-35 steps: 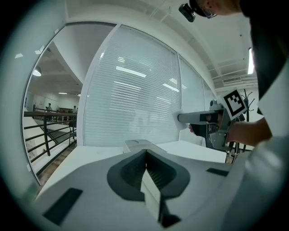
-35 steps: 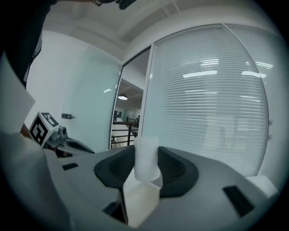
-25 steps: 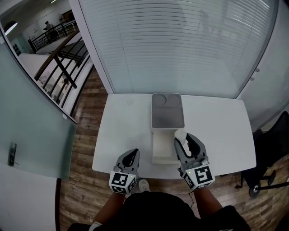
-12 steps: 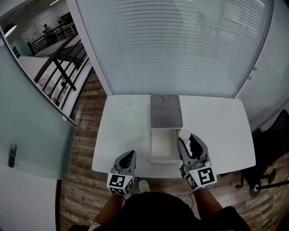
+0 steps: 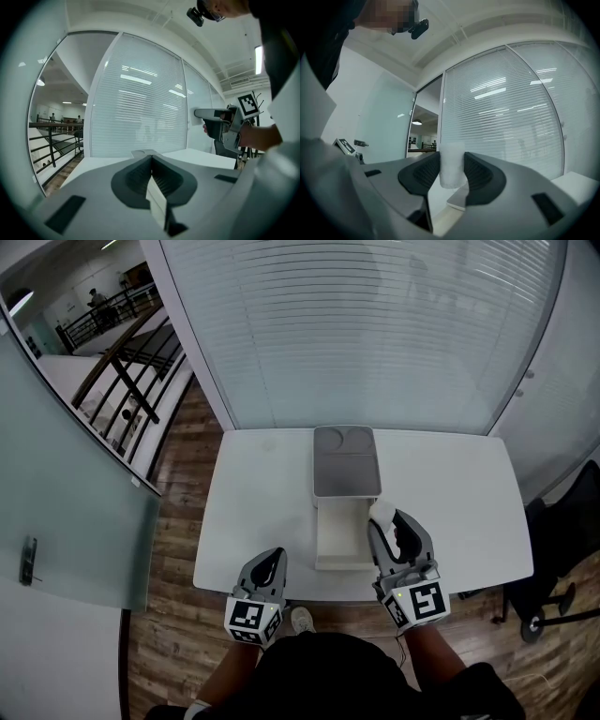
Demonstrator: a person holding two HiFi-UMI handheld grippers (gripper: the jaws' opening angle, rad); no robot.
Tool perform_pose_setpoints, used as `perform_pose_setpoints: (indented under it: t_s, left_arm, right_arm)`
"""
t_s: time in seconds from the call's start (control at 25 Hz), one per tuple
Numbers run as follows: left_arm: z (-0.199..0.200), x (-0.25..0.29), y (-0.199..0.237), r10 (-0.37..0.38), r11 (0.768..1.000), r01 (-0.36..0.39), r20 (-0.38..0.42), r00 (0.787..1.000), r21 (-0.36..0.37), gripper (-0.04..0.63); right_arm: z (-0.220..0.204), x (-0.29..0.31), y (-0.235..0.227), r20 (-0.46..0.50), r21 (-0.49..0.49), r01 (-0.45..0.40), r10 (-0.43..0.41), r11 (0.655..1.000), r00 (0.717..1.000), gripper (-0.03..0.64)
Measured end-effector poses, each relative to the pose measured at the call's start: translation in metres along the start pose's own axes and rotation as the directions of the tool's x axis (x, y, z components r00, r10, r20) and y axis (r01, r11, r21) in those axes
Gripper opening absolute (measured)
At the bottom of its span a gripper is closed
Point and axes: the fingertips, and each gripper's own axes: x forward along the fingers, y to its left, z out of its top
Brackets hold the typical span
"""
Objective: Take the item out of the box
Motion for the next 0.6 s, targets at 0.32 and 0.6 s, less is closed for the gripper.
perform_pose_setpoints:
  t_s: [0.32,0.6]
  left_arm:
    - [0.025,-0.008,-0.012,0.0,0.995,-0.005,0.047,0.999,0.104,0.011]
    - [0.021,-0.013,-0.012,0.001,0.996,-0.006,0.052,0.999,0.085,0.011]
  right_arm:
    - [0.002,-0.005,0.01,0.005,-0.052,-0.025,0.025,0.998,1.0,0.161]
    - [0.0,-0.009,0.016,-0.002,-0.057,-0.035,0.035,0.998,0.999,0.161]
